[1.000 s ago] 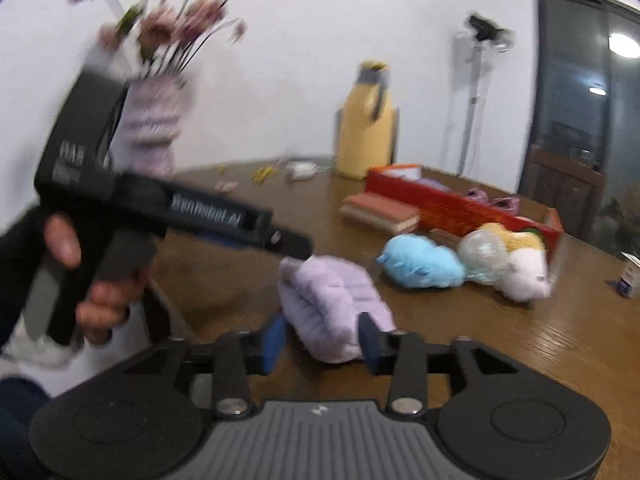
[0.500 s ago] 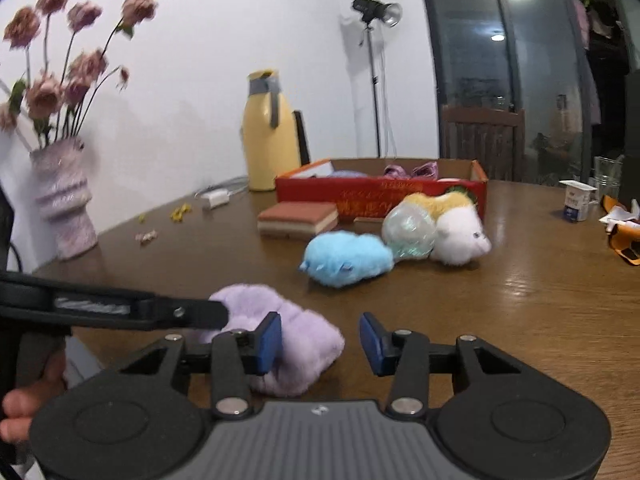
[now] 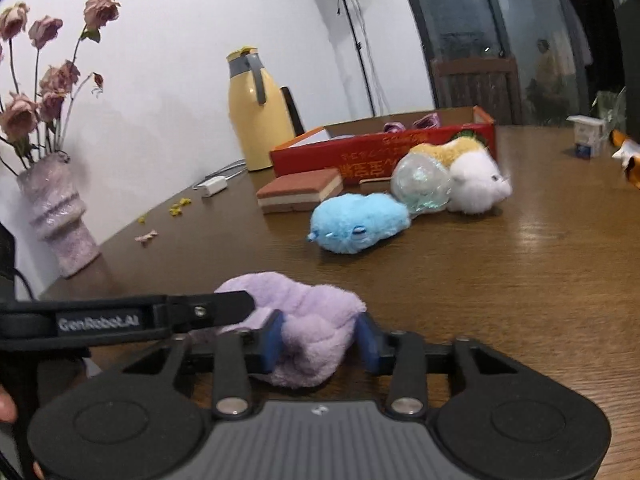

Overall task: Organize soft objects
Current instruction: 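Carry the lavender headband with both tools into the box and open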

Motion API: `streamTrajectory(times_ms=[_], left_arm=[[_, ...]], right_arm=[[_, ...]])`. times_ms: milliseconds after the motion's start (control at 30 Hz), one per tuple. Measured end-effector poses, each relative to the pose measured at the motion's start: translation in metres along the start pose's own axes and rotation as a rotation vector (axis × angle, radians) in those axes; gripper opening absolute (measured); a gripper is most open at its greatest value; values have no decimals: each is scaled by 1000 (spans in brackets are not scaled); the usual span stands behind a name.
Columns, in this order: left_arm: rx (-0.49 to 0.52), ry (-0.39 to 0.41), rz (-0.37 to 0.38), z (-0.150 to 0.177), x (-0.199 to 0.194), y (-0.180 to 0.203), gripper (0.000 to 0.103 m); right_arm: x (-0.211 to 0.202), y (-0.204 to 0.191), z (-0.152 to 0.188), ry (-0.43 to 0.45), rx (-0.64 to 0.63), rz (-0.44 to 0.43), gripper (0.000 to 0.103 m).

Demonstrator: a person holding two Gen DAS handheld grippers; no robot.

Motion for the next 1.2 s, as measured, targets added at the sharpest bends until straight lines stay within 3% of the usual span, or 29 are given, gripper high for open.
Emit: streamTrajectory(times_ms=[167, 300, 433, 500, 600, 733, 833, 900, 967, 1033, 1167, 1200], left_arm=[[14, 12, 2, -14, -1, 8, 26], [47, 89, 35, -65, -2, 8, 26], [87, 182, 81, -152, 10, -5, 26], [71, 191, 86, -201, 28, -19, 26], [30, 162, 40, -273, 67, -48, 26], [-38, 35, -86, -344, 141, -93, 26], [-73, -66, -198, -364, 190, -121, 27], [-94, -86, -247, -364, 203, -131, 29], [-68, -47, -246, -360, 200, -131, 35], [-70, -5, -228, -356, 191, -130, 46], [-45, 22, -236, -352, 166, -122, 46], [-31, 34, -234, -352, 158, -118, 46]], right_arm=[[-4, -8, -10, 27, -56, 18, 16], [-10, -3, -53, 100, -100, 20, 16], [-3, 16, -145, 175, -139, -10, 16], [16, 27, -198, 185, -143, -20, 16], [64, 43, -272, 144, -107, -47, 17], [156, 59, -350, 6, -61, -40, 17], [224, 72, -379, -128, 14, -26, 17], [257, 80, -384, -218, 65, -43, 20], [273, 85, -380, -270, 98, -26, 26], [275, 91, -376, -275, 145, -34, 30], [249, 95, -378, -252, 143, -47, 52], [233, 93, -376, -224, 132, -50, 52]])
Point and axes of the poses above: each gripper's, at about its wrist camera, not at the fingertips, and x roughly the way its jaws point, y to its right, z to its underside, the point moved 1 cm from there along x, roughly the way its jaws point, and after that the axes turned 15 degrees about -y, right-handed, at the moved point
